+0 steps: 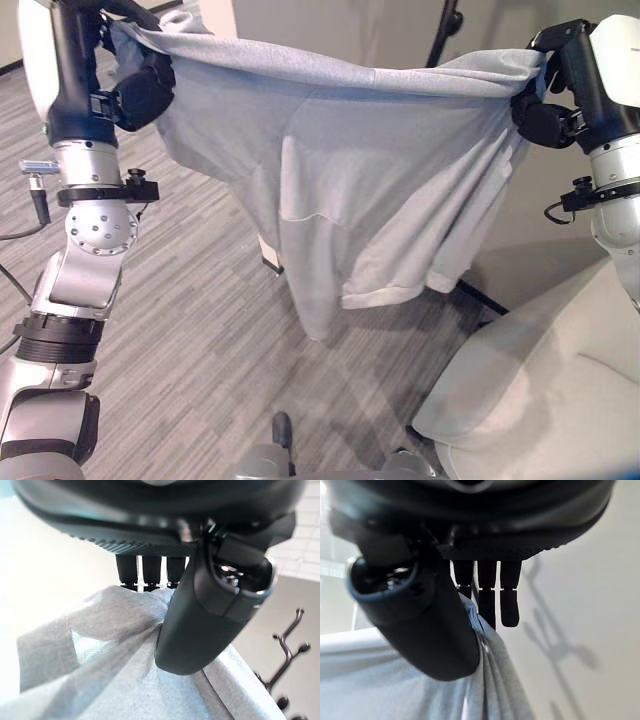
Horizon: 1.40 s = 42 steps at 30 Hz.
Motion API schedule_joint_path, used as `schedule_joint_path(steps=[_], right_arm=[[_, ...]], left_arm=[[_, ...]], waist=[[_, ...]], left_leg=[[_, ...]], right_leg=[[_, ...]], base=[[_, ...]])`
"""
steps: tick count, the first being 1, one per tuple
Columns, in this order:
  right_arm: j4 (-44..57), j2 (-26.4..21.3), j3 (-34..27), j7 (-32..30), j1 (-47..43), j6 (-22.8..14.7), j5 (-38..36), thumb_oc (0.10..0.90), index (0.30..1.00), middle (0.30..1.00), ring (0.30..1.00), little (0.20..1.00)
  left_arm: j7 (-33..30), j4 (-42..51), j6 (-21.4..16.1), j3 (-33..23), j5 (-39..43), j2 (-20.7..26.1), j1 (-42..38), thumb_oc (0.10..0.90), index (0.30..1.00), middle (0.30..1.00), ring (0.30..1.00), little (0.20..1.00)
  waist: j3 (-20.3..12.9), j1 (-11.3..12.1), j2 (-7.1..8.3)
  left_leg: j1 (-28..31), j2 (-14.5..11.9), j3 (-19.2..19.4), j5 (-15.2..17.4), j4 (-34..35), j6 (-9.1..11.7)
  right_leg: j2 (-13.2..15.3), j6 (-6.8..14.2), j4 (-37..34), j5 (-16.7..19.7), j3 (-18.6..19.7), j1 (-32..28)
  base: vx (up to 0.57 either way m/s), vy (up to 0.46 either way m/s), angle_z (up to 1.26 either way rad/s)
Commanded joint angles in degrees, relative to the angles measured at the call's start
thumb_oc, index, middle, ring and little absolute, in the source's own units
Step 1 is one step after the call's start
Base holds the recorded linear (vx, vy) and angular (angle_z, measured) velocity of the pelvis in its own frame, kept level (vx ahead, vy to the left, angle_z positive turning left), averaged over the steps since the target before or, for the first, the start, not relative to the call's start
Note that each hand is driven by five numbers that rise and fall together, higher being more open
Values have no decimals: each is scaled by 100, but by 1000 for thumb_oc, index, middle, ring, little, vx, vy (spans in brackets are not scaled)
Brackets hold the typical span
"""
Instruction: Hang the clothes on the sofa on the clothes rack.
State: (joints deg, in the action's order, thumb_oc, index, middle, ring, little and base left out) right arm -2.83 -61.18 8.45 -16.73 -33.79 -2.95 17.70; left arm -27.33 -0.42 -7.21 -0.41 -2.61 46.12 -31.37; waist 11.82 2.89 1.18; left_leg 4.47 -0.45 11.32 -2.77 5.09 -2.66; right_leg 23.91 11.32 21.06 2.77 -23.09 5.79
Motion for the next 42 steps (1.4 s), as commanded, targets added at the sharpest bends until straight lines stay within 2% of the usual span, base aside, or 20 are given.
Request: schedule_joint_path(steps=[1, 2, 3, 6, 11, 16, 23, 24, 25, 27, 28, 30, 31, 32, 34, 36, 37, 38, 42], right_arm=[[-212, -302, -555, -511, -865, 169, 13, 400, 300, 300, 300, 300], [-195, -333, -614, -546, -816, 146, -7, 400, 300, 300, 300, 300], [-167, -368, -658, -602, -781, 142, 31, 400, 300, 300, 300, 300], [-89, -393, -834, -599, -570, 114, 62, 400, 300, 300, 300, 300], [113, -393, -1090, -569, -199, 36, 35, 400, 300, 300, 300, 300], [175, -373, -1214, -602, -119, -44, -55, 400, 300, 300, 300, 300], [146, -489, -1066, -597, -391, -125, -230, 400, 300, 300, 300, 300], [109, -626, -924, -604, -660, -99, -304, 400, 300, 300, 300, 300], [62, -648, -839, -616, -788, -89, -341, 400, 300, 300, 300, 300], [-12, -668, -767, -611, -874, -67, -345, 400, 300, 300, 300, 300], [-93, -797, -591, -537, -1036, -9, -297, 400, 300, 300, 300, 300], [-122, -839, -473, -541, -1165, -8, -292, 400, 300, 300, 300, 300], [-249, -870, -302, -573, -1330, -3, -315, 400, 300, 300, 300, 300], [-455, -930, -69, -634, -1623, 16, -368, 400, 300, 300, 300, 300], [-721, -963, 286, -739, -2081, 40, -435, 400, 300, 300, 300, 300], [-790, -923, 470, -701, -2227, 41, -460, 400, 300, 300, 300, 300], [-875, -836, 586, -669, -2424, 69, -522, 400, 300, 300, 300, 300], [-881, -778, 655, -652, -2487, 63, -544, 400, 300, 300, 300, 300], [-964, -658, 946, -581, -2712, 88, -510, 400, 300, 300, 300, 300]], left_arm=[[-223, 388, -361, -452, -129, 337, -382, 400, 300, 300, 300, 300], [-221, 407, -378, -459, -134, 287, -366, 400, 300, 300, 300, 300], [-246, 415, -373, -454, -147, 258, -354, 400, 300, 300, 300, 300], [-200, 449, -380, -428, -154, 150, -363, 400, 300, 300, 300, 300], [-178, 587, -407, -528, -126, -36, -106, 400, 300, 300, 300, 300], [-218, 582, -340, -596, -203, -23, -71, 400, 300, 300, 300, 300], [-321, 103, -207, -671, -217, 427, -302, 400, 300, 300, 300, 300], [-376, -81, -152, -676, -157, 626, -426, 400, 300, 300, 300, 300], [-440, -182, -144, -654, -110, 660, -509, 400, 300, 300, 300, 300], [-473, -291, -139, -650, -55, 706, -561, 400, 300, 300, 300, 300], [-525, -422, -74, -629, -30, 825, -629, 400, 300, 300, 300, 300], [-530, -456, -69, -562, -32, 848, -686, 400, 300, 300, 300, 300], [-540, -566, -70, -452, -4, 915, -802, 400, 300, 300, 300, 300], [-551, -684, -62, -339, 49, 1025, -896, 400, 300, 300, 300, 300], [-589, -827, -96, -173, 143, 1151, -1098, 400, 300, 300, 300, 300], [-577, -884, -89, -129, 151, 1221, -1160, 400, 300, 300, 300, 300], [-551, -927, -82, -120, 154, 1212, -1168, 400, 300, 300, 300, 300], [-522, -945, -79, -100, 98, 1222, -1163, 400, 300, 300, 300, 300], [-502, -1044, -58, -6, -9, 1318, -1205, 400, 300, 300, 300, 300]], waist=[[-574, -59, 39], [-532, -136, 36], [-507, -191, 44], [-622, -182, 172], [-893, -221, 147], [-955, -254, 113], [-814, -260, 175], [-661, -175, 250], [-597, -149, 284], [-564, -163, 330], [-549, -117, 366], [-562, -109, 368], [-576, -86, 363], [-571, 31, 326], [-550, 94, 283], [-613, 92, 219], [-719, 88, 95], [-783, 70, 53], [-920, 71, 40]], left_leg=[[227, -324, 224, 704, -9, 628], [309, -308, 213, 741, -9, 647], [347, -314, 230, 782, -9, 658], [353, -305, 230, 794, -9, 695], [521, -481, 318, 796, -9, 806], [756, -652, 379, 718, -15, 930], [467, -957, 229, 492, -1341, 1139], [69, -983, -53, 170, -2224, 1159], [-147, -936, -189, 80, -2560, 1172], [-376, -844, -259, 118, -2657, 1117], [-650, -641, -324, 598, -2271, 968], [-640, -579, -326, 684, -1949, 921], [-686, -508, -345, 496, -1401, 907], [-952, -450, -537, 74, -722, 957], [-1222, -365, -701, -257, -227, 1011], [-1134, -354, -735, -244, -9, 1012], [-1011, -346, -859, -343, -9, 1053], [-929, -322, -879, -326, -9, 1067], [-687, -285, -721, -215, -9, 1018]], right_leg=[[-582, -114, -1191, 323, -151, -387], [-829, -64, -1598, 342, -169, -135], [-943, -31, -1805, 427, -145, -17], [-1132, 13, -2510, 556, -22, -381], [-1334, -68, -2606, 307, -50, -739], [-1544, -174, -2606, 51, 1, -919], [-1816, -438, -2606, -253, 166, -1185], [-1858, -567, -2606, -295, 260, -1276], [-1856, -607, -2606, -326, 254, -1305], [-1836, -619, -2606, -328, 228, -1288], [-1839, -567, -2606, -351, 268, -1331], [-1813, -520, -2606, -338, 294, -1346], [-1782, -489, -2606, -303, 319, -1326], [-1849, -484, -2606, -391, 399, -1416], [-1903, -503, -2606, -454, 500, -1428], [-1971, -477, -2606, -475, 564, -1420], [-2030, -467, -2606, -516, 656, -1465], [-2015, -457, -2606, -528, 691, -1485], [-1910, -399, -2606, -533, 756, -1546]], base=[[180, 3, -1], [199, -21, -3], [188, -51, -20], [175, -128, 10], [225, -172, -1], [128, -145, -4], [64, -154, -12], [5, -167, -15], [-12, -160, -12], [3, -63, -11], [58, -41, 1], [67, 37, 10], [124, 84, 0], [130, 69, -6], [121, 39, -27], [133, 64, -45], [197, 116, -70], [262, 159, -73], [146, 118, -43]])
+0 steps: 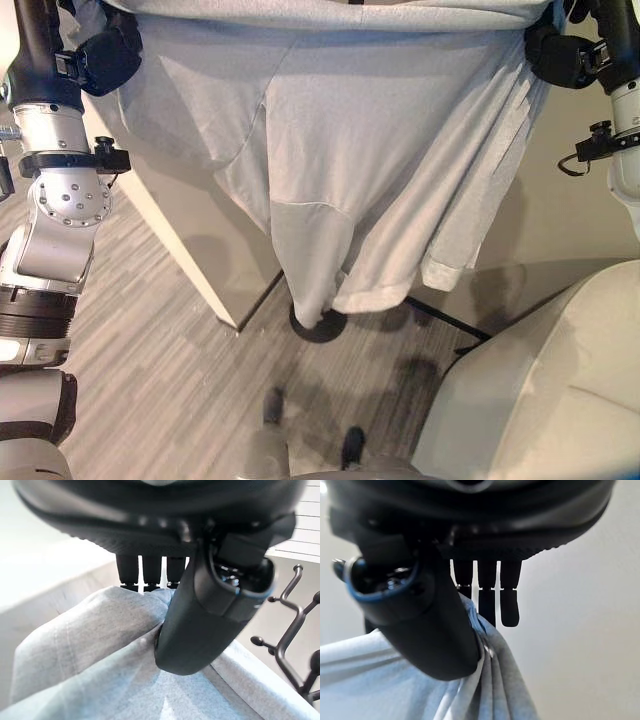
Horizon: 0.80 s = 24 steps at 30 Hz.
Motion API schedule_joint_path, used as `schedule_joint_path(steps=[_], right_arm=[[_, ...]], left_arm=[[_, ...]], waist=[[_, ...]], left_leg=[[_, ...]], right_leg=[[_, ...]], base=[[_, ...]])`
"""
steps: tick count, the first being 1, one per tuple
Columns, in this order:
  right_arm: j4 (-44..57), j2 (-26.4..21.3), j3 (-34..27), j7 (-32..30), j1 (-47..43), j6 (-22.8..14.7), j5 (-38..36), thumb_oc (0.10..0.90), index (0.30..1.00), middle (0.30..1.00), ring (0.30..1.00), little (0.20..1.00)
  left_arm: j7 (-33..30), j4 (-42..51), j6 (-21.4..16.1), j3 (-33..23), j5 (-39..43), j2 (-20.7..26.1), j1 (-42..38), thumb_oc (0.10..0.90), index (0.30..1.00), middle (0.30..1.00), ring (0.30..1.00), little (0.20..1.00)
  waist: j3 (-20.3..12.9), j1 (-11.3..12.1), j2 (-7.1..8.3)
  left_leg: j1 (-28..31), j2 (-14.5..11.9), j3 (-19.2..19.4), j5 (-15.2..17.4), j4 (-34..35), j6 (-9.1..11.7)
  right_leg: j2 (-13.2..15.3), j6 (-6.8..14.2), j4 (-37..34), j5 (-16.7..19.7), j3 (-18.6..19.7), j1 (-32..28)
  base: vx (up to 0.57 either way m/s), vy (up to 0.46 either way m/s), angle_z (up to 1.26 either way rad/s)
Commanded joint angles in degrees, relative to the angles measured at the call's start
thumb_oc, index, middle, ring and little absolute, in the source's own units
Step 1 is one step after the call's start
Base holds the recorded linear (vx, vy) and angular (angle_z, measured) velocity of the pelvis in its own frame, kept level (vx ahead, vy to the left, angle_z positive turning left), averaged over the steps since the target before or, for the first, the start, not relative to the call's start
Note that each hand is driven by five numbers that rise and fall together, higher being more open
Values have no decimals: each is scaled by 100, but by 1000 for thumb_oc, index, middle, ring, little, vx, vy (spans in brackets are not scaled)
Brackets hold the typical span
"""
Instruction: Hang the clothes on the sofa on the clothes rack.
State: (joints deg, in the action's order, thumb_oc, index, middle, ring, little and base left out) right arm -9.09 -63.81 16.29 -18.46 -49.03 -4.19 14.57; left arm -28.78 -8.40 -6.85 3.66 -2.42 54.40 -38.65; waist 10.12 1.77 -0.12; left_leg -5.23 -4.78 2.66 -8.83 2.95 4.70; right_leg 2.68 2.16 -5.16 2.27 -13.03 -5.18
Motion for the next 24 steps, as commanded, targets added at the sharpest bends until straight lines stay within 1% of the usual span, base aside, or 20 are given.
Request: schedule_joint_path(steps=[1, 2, 5, 6, 7, 8, 11, 13, 14, 16, 18, 21, 22, 23, 24], right_arm=[[-335, -321, 272, -386, -1308, 244, -149, 400, 300, 300, 300, 300], [-352, -313, 313, -389, -1350, 244, -150, 400, 300, 300, 300, 300], [-461, -214, 600, -415, -1690, 294, -77, 400, 300, 300, 300, 300], [-583, -160, 739, -459, -1877, 331, -66, 400, 300, 300, 300, 300], [-624, -158, 774, -469, -1931, 323, -75, 400, 300, 300, 300, 300], [-779, -146, 958, -507, -2175, 385, -52, 400, 300, 300, 300, 300], [-1039, -146, 1208, -522, -2509, 410, -89, 400, 300, 300, 300, 300], [-1276, -146, 1479, -479, -2833, 446, -97, 400, 300, 300, 300, 300], [-1308, -147, 1508, -482, -2877, 440, -107, 400, 300, 300, 300, 300], [-1656, -77, 1821, -482, -3238, 448, -194, 400, 300, 300, 300, 300], [-2102, -22, 2155, -482, -3682, 446, -340, 400, 300, 300, 300, 300], [-2288, 67, 2308, -431, -3849, 446, -413, 400, 300, 300, 300, 300], [-2490, 143, 2460, -388, -3996, 453, -462, 400, 300, 300, 300, 300], [-2522, 147, 2487, -390, -4034, 444, -473, 400, 300, 300, 300, 300], [-2669, 246, 2591, -356, -4135, 442, -515, 400, 300, 300, 300, 300]], left_arm=[[-341, -294, -99, -417, 34, 477, -494, 400, 300, 300, 300, 300], [-340, -300, -102, -431, 38, 480, -484, 400, 300, 300, 300, 300], [-321, -524, -105, -244, 115, 675, -758, 400, 300, 300, 300, 300], [-298, -642, -119, -83, 181, 790, -988, 400, 300, 300, 300, 300], [-303, -690, -131, -34, 194, 800, -1057, 400, 300, 300, 300, 300], [-273, -797, -128, 177, 266, 894, -1315, 400, 300, 300, 300, 300], [-231, -918, -187, 470, 373, 942, -1680, 400, 300, 300, 300, 300], [-154, -1022, -185, 806, 375, 973, -2050, 400, 300, 300, 300, 300], [-156, -1050, -188, 842, 380, 970, -2101, 400, 300, 300, 300, 300], [-83, -1294, -164, 1266, 315, 942, -2540, 400, 300, 300, 300, 300], [-31, -1707, -143, 1696, 340, 792, -3008, 400, 300, 300, 300, 300], [17, -1909, -115, 1907, 301, 734, -3187, 400, 300, 300, 300, 300], [64, -2144, -65, 2112, 249, 699, -3335, 400, 300, 300, 300, 300], [62, -2178, -75, 2144, 256, 694, -3382, 400, 300, 300, 300, 300], [99, -2329, -43, 2281, 216, 656, -3479, 400, 300, 300, 300, 300]], waist=[[-821, 182, 184], [-818, 204, 179], [-898, 247, 197], [-929, 243, 202], [-918, 262, 208], [-943, 245, 233], [-938, 250, 248], [-964, 218, 261], [-957, 224, 263], [-986, 191, 276], [-976, 169, 319], [-972, 147, 331], [-989, 124, 336], [-984, 124, 337], [-982, 117, 341]], left_leg=[[387, 148, 282, 478, 205, 249], [401, 148, 317, 490, 205, 244], [550, 142, 571, 603, 205, 176], [585, 147, 680, 660, 205, 147], [586, 149, 698, 664, 205, 143], [609, 149, 780, 700, 205, 114], [629, 158, 859, 738, 205, 90], [653, 173, 916, 784, 205, 66], [649, 175, 917, 785, 205, 65], [657, 187, 964, 814, 205, 57], [628, 190, 972, 831, 205, 56], [622, 195, 971, 843, 205, 58], [617, 195, 978, 847, 205, 56], [611, 196, 975, 847, 205, 56], [610, 193, 976, 851, 205, 57]], right_leg=[[296, 575, 16, -462, -236, -455], [303, 581, 16, -460, -202, -452], [428, 674, 16, -396, -178, -433], [477, 722, 16, -354, -196, -418], [481, 726, 16, -350, -178, -411], [520, 761, 16, -299, -209, -398], [555, 797, 16, -258, -229, -379], [591, 838, 16, -219, -260, -361], [593, 840, 16, -219, -260, -357], [613, 869, 16, -187, -302, -352], [626, 889, 16, -172, -353, -316], [632, 897, 16, -166, -364, -301], [632, 899, 16, -161, -368, -297], [632, 899, 16, -161, -371, -292], [630, 902, 16, -161, -376, -278]], base=[[136, 130, -16], [153, 140, -23], [117, 116, -23], [85, 95, -17], [90, 113, -19], [58, 75, -20], [56, 65, -16], [51, 55, -21], [45, 41, -12], [52, 37, -12], [56, 25, -9], [31, 5, -1], [0, 0, 0], [35, -2, 0], [0, 0, 0]])
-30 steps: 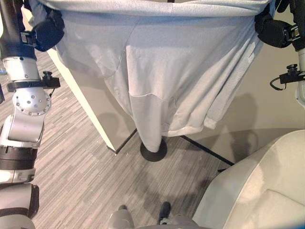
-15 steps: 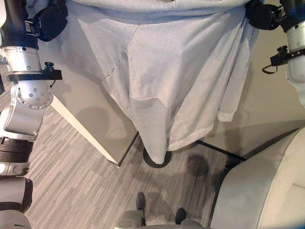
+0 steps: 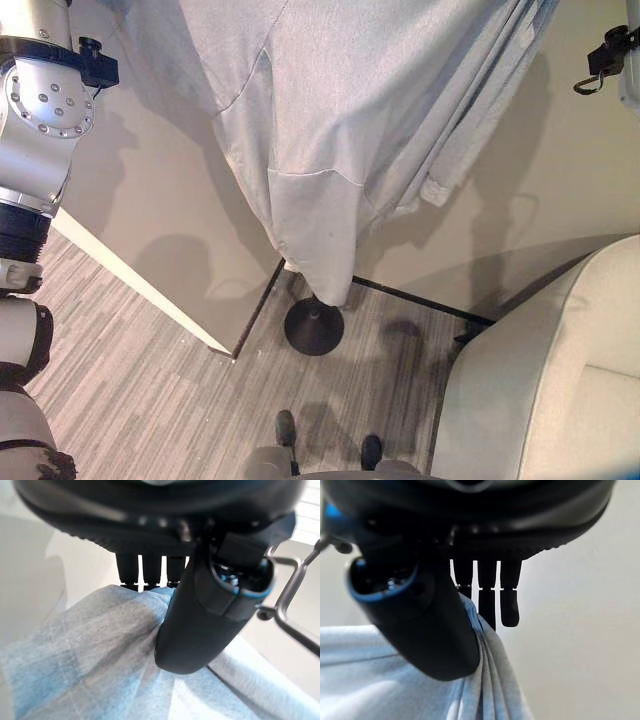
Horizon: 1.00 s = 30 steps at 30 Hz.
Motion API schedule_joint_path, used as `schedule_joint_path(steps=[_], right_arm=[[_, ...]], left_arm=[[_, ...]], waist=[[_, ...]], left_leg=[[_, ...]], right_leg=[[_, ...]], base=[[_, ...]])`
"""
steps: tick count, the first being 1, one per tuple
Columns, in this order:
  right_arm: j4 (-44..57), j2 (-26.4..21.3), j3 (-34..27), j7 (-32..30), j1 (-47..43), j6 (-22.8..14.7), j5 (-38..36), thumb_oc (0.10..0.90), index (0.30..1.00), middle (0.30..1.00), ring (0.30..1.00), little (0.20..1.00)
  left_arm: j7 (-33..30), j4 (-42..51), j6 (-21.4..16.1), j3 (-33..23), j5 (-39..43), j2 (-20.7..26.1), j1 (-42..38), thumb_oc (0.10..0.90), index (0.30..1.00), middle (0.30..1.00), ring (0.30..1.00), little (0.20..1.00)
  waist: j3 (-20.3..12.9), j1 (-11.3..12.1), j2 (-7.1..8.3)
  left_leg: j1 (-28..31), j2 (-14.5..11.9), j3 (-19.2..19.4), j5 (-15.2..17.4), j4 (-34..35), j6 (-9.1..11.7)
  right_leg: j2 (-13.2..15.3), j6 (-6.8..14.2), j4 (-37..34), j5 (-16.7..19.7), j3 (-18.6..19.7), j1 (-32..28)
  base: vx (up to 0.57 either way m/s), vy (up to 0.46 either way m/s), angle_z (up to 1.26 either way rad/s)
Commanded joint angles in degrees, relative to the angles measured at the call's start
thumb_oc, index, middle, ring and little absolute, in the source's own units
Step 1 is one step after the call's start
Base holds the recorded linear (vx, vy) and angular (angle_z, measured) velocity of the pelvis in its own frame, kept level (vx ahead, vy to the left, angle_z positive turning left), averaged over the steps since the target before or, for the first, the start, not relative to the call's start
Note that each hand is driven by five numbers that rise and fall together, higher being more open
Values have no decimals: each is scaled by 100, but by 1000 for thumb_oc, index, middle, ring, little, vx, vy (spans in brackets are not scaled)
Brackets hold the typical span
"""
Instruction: Hang the clothes on the sofa on the clothes rack.
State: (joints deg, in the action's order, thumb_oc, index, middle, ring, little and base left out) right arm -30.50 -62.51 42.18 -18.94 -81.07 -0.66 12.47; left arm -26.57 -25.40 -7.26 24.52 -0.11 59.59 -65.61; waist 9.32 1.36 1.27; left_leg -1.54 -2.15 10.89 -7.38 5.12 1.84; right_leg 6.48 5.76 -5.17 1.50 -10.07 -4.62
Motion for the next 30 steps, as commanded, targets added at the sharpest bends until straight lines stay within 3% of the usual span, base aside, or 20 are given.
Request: schedule_joint_path(steps=[1, 3, 6, 13, 17, 20, 25, 26, 27, 28, 29, 30], right_arm=[[-672, 172, 80, -284, -1005, 74, -351, 400, 300, 300, 300, 300], [-1116, 454, 314, -247, -1248, 49, -486, 400, 300, 300, 300, 300], [-1369, 710, 342, -216, -1286, 45, -611, 400, 300, 300, 300, 300], [-911, 1037, -249, -89, -282, 66, -583, 400, 300, 300, 300, 300], [221, 1414, -1456, -74, 1521, 40, -474, 400, 300, 300, 300, 300], [706, 1764, -2139, -15, 2898, 3, -252, 400, 300, 300, 300, 300], [1414, 2357, -3060, -39, 4433, -149, -187, 400, 300, 300, 300, 300], [1430, 2357, -3068, -35, 4456, -146, -185, 427, 340, 340, 340, 340], [1555, 2513, -3228, -66, 4609, -236, -395, 800, 900, 900, 900, 900], [1623, 2583, -3306, -51, 4671, -290, -566, 800, 900, 900, 900, 900], [1633, 2582, -3315, -46, 4684, -289, -571, 800, 900, 900, 900, 900], [1756, 2665, -3437, -25, 4750, -399, -881, 800, 900, 900, 900, 900]], left_arm=[[-103, -782, 4, 308, -21, 127, -880, 400, 300, 300, 300, 300], [-53, -1297, 60, 647, -53, 75, -1121, 400, 300, 300, 300, 300], [-35, -1602, 105, 658, 33, -35, -1083, 400, 300, 300, 300, 300], [-99, -1335, 162, -219, 77, -253, 126, 400, 300, 300, 300, 300], [-108, -522, 158, -1316, -13, -817, 1783, 400, 300, 300, 300, 300], [17, 8, 139, -1718, -151, -1319, 2827, 400, 300, 300, 300, 300], [218, 476, 46, -2133, 13, -2194, 4048, 400, 300, 300, 300, 300], [220, 485, 48, -2132, 12, -2196, 4062, 400, 300, 300, 300, 300], [241, 481, 32, -2182, 96, -2298, 4141, 430, 345, 345, 345, 345], [236, 462, 30, -2195, 131, -2333, 4152, 718, 778, 778, 778, 778], [236, 462, 29, -2190, 132, -2331, 4153, 800, 900, 900, 900, 900], [327, 432, -19, -2246, 296, -2371, 4198, 800, 900, 900, 900, 900]], waist=[[-888, 156, 200], [-830, 166, 213], [-779, 190, 239], [-662, 277, 290], [-518, 333, 268], [-495, 352, 243], [-499, 314, 196], [-505, 316, 197], [-515, 297, 189], [-519, 287, 188], [-520, 289, 191], [-533, 266, 179]], left_leg=[[233, -71, 149, 702, -12, 344], [181, -90, 161, 684, -12, 350], [107, -109, 167, 678, -12, 348], [52, -116, 177, 694, -12, 300], [120, -66, 127, 787, -12, 201], [263, -5, 100, 874, -12, 142], [426, 43, 94, 981, -12, 74], [430, 43, 93, 982, -12, 74], [462, 45, 102, 1005, -12, 66], [476, 47, 108, 1011, -12, 65], [478, 47, 107, 1012, -12, 65], [504, 49, 116, 1023, -12, 64]], right_leg=[[247, 541, 17, -81, -671, -321], [236, 549, 17, -50, -667, -234], [226, 547, 17, -19, -669, -151], [220, 519, 17, -8, -690, -93], [257, 475, 17, -11, -698, -175], [302, 462, 17, -45, -717, -308], [366, 437, 17, -91, -763, -441], [366, 438, 17, -92, -764, -445], [375, 433, 17, -93, -761, -466], [377, 429, 17, -96, -757, -475], [377, 429, 17, -97, -758, -478], [382, 428, 17, -101, -757, -491]], base=[[0, 0, 0], [8, -8, -4], [0, -14, -5], [12, -4, -6], [35, 16, -9], [62, 25, -7], [67, 14, 0], [47, -4, -1], [0, 0, 0], [0, 0, 0], [0, 0, 0], [0, 0, 0]])
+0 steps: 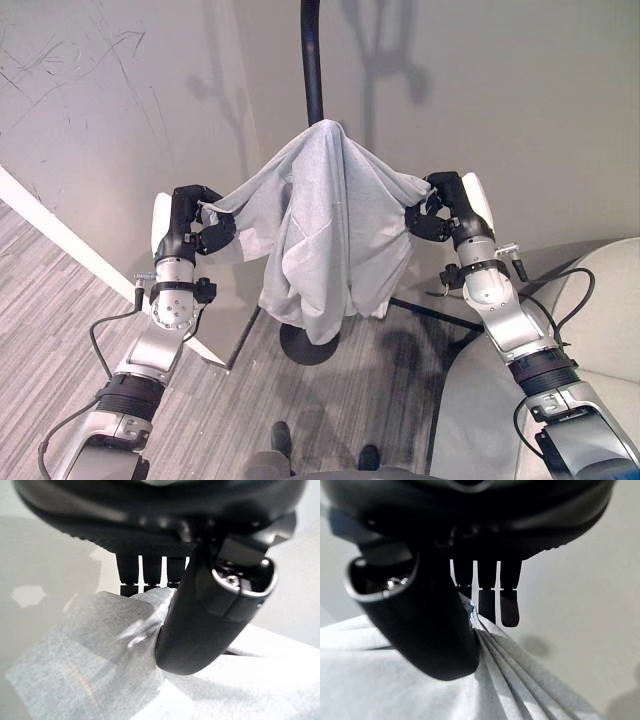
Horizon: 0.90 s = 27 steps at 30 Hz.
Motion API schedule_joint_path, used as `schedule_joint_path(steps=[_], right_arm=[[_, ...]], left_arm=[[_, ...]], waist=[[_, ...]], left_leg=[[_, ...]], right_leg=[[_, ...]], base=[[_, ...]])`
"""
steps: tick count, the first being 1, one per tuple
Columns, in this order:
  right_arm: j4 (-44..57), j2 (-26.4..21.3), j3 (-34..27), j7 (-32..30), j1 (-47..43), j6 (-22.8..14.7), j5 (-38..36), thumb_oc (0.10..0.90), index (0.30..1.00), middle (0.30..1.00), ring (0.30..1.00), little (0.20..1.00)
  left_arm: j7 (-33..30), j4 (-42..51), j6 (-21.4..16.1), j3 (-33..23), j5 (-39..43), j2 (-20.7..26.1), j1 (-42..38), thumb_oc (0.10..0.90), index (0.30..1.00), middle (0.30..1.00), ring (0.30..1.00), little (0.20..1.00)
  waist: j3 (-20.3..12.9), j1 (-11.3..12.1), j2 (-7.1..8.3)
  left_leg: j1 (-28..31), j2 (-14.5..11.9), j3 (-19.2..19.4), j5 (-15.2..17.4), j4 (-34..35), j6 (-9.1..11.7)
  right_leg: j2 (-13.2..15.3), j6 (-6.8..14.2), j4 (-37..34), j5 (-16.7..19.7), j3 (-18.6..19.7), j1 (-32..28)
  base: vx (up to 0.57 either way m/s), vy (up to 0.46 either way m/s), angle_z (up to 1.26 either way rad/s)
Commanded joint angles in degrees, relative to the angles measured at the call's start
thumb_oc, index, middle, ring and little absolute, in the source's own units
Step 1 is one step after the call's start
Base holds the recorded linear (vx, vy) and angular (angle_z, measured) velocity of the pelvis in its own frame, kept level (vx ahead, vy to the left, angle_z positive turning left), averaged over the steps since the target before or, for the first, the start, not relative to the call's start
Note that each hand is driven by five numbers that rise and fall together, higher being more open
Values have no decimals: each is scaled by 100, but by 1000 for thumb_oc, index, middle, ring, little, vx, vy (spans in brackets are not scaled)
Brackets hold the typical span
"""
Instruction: Hang the clothes on the sofa on the clothes rack.
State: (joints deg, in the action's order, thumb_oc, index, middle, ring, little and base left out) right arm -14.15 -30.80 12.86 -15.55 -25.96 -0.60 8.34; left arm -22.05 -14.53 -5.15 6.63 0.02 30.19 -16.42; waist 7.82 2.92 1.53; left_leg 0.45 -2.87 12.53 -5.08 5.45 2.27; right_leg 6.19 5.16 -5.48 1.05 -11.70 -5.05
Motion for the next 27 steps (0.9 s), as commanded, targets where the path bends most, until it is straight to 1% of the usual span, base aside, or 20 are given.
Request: schedule_joint_path(steps=[1, 3, 4, 6, 7, 9, 10, 12, 13, 15, 18, 19, 20, 21, 22, 23, 24, 25, 26, 27], right_arm=[[133, -506, -515, -360, -747, -402, -473, 800, 900, 900, 900, 900], [328, -475, -638, -235, -737, -585, -962, 800, 900, 900, 900, 900], [330, -478, -640, -230, -736, -586, -970, 800, 900, 900, 900, 900], [514, -550, -755, -97, -695, -705, -1312, 800, 900, 900, 900, 900], [517, -553, -756, -92, -692, -705, -1318, 800, 900, 900, 900, 900], [659, -854, -767, 161, -614, -691, -1445, 800, 900, 900, 900, 900], [821, -1068, -876, 401, -446, -671, -1583, 800, 900, 900, 900, 900], [976, -1378, -1153, 611, -121, -686, -1688, 800, 900, 900, 900, 900], [1024, -1503, -1501, 716, 221, -703, -1774, 800, 900, 900, 900, 900], [1092, -1526, -1932, 745, 655, -732, -1676, 800, 900, 900, 900, 900], [1330, -1179, -2562, 912, 1580, -760, -1747, 800, 900, 900, 900, 900], [1379, -1158, -2587, 929, 1645, -750, -1746, 800, 900, 900, 900, 900], [1392, -931, -2719, 1032, 2063, -746, -1784, 800, 900, 900, 900, 900], [1331, -791, -2798, 1122, 2281, -728, -1788, 800, 900, 900, 900, 900], [1058, -356, -2783, 1261, 2891, -680, -1646, 800, 900, 900, 900, 900], [866, -143, -2718, 1347, 3110, -607, -1561, 800, 900, 900, 900, 900], [869, -141, -2710, 1347, 3118, -609, -1558, 800, 900, 900, 900, 900], [639, 292, -2560, 1581, 3646, -491, -1366, 800, 900, 900, 900, 900], [638, 290, -2559, 1581, 3650, -494, -1365, 800, 900, 900, 900, 900], [45, 643, -2345, 1600, 3776, -465, -1356, 800, 900, 900, 900, 900]], left_arm=[[-119, -657, -233, -453, 290, 574, -721, 800, 900, 900, 900, 900], [-6, -673, -373, -552, 669, 620, -708, 800, 900, 900, 900, 900], [-1, -675, -377, -553, 676, 624, -708, 800, 900, 900, 900, 900], [34, -618, -486, -705, 1037, 643, -690, 800, 900, 900, 900, 900], [39, -617, -487, -708, 1044, 645, -685, 800, 900, 900, 900, 900], [79, -485, -555, -859, 1166, 752, -670, 800, 900, 900, 900, 900], [170, -326, -609, -987, 1240, 845, -596, 800, 900, 900, 900, 900], [283, -66, -686, -1164, 1296, 965, -439, 800, 900, 900, 900, 900], [426, 250, -759, -1378, 1275, 1130, -220, 800, 900, 900, 900, 900], [495, 601, -765, -1682, 1054, 1296, 139, 800, 900, 900, 900, 900], [627, 1152, -781, -2231, 865, 1222, 918, 800, 900, 900, 900, 900], [642, 1207, -767, -2249, 864, 1213, 979, 800, 900, 900, 900, 900], [747, 1352, -773, -2376, 867, 1058, 1317, 800, 900, 900, 900, 900], [835, 1430, -787, -2450, 899, 914, 1520, 800, 900, 900, 900, 900], [1167, 1616, -767, -2498, 947, 559, 2119, 800, 900, 900, 900, 900], [1324, 1714, -763, -2531, 1001, 362, 2413, 800, 900, 900, 900, 900], [1330, 1735, -756, -2545, 1003, 356, 2439, 800, 900, 900, 900, 900], [1663, 1515, -645, -2462, 1539, -289, 2841, 800, 900, 900, 900, 900], [1667, 1514, -649, -2462, 1545, -289, 2845, 800, 900, 900, 900, 900], [1856, 1103, -589, -2147, 1692, -769, 3107, 800, 900, 900, 900, 900]], waist=[[-382, 112, 156], [-407, 97, 155], [-406, 98, 155], [-443, 81, 159], [-442, 80, 157], [-456, 69, 174], [-468, 55, 178], [-486, 32, 185], [-484, 21, 183], [-468, 10, 170], [-395, -4, 166], [-417, -4, 173], [-389, -12, 183], [-362, -14, 186], [-319, -14, 188], [-300, -6, 188], [-316, -14, 191], [-265, -14, 180], [-280, -20, 180], [-239, -24, 170]], left_leg=[[309, 121, -48, 794, -45, 21], [334, 111, -37, 800, -45, 25], [335, 111, -36, 801, -45, 25], [366, 111, -30, 810, -45, 29], [370, 111, -31, 810, -45, 29], [388, 110, -24, 805, -45, 40], [401, 108, -21, 807, -45, 50], [418, 109, -11, 812, -45, 62], [416, 109, -3, 815, -45, 63], [415, 115, 0, 815, -45, 58], [408, 118, -13, 814, -45, 44], [411, 118, -17, 814, -45, 43], [410, 114, -21, 810, -45, 41], [390, 116, -23, 805, -45, 38], [380, 120, -41, 820, -45, 30], [368, 125, -47, 812, -45, 20], [349, 127, -46, 788, -45, 16], [351, 126, -73, 799, -45, 0], [327, 128, -76, 777, -45, -4], [324, 128, -72, 781, -45, -27]], right_leg=[[411, 489, 48, -57, -595, -453], [409, 484, 48, -52, -576, -474], [409, 484, 48, -52, -575, -474], [410, 477, 48, -44, -590, -500], [410, 478, 48, -44, -590, -503], [411, 474, 54, -32, -602, -521], [410, 480, 52, -33, -616, -538], [414, 497, 49, -28, -654, -559], [423, 511, 56, -13, -688, -565], [432, 519, 75, 4, -714, -570], [446, 514, 122, 18, -738, -556], [447, 515, 124, 17, -741, -560], [457, 512, 141, 15, -765, -558], [460, 510, 146, 20, -774, -544], [475, 510, 201, 14, -812, -524], [479, 506, 211, 11, -814, -509], [480, 501, 207, 29, -815, -493], [492, 495, 227, 17, -852, -501], [492, 490, 221, 36, -857, -483], [500, 477, 232, 32, -843, -459]], base=[[0, 0, 0], [0, 0, 0], [0, 0, 0], [0, 0, 0], [0, 0, 0], [0, 0, 0], [4, -4, 3], [-1, -5, 9], [-16, -2, 8], [0, 0, 0], [0, 0, 0], [0, 0, 0], [0, 0, 0], [0, 0, 0], [0, 0, 0], [-26, 1, 4], [-24, 0, 5], [-27, -3, 7], [-44, 2, 15], [-50, 10, 17]])
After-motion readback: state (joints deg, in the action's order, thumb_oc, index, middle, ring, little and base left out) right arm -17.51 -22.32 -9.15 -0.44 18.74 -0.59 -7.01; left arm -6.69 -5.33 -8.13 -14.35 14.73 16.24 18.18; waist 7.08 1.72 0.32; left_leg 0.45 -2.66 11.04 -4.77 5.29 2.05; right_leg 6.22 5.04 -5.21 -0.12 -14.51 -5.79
